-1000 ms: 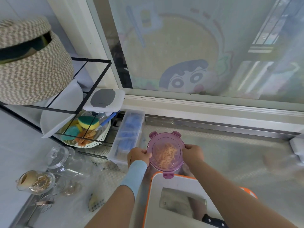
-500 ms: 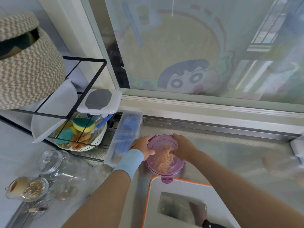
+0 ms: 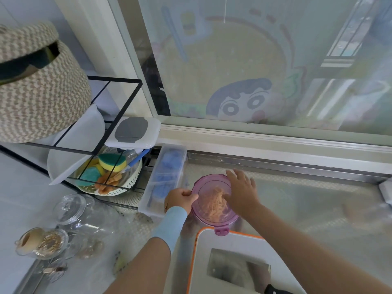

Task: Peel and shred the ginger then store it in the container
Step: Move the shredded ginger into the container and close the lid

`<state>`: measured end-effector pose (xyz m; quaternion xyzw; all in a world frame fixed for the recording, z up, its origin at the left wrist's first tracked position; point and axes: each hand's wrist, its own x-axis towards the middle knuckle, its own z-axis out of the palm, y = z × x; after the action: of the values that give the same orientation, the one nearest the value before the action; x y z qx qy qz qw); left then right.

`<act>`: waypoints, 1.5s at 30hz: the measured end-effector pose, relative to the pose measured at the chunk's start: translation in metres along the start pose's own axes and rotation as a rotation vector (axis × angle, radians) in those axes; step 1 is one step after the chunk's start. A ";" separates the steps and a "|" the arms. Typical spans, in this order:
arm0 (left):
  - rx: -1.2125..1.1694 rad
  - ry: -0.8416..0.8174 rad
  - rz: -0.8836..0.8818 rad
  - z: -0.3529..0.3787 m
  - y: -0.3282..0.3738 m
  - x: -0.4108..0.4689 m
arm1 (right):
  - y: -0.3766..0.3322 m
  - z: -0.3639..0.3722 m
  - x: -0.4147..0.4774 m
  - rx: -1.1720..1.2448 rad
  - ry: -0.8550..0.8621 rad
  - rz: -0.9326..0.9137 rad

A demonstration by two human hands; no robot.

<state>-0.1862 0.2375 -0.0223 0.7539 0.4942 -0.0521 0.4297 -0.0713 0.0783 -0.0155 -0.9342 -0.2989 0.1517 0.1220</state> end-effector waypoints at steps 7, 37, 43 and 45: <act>-0.043 0.139 0.031 -0.005 -0.024 -0.018 | -0.005 0.014 -0.039 -0.084 -0.025 -0.217; 0.322 -0.122 0.510 -0.009 0.021 -0.055 | 0.016 0.016 -0.022 -0.373 -0.107 -0.345; 0.476 -0.348 0.467 -0.004 0.031 -0.027 | 0.032 0.002 0.006 -0.385 -0.080 -0.299; 0.453 -0.327 0.450 -0.003 0.037 -0.018 | 0.035 -0.003 0.012 -0.394 -0.057 -0.299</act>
<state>-0.1674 0.2214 0.0102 0.9016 0.2166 -0.1842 0.3259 -0.0426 0.0575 -0.0269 -0.8806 -0.4610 0.0970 -0.0501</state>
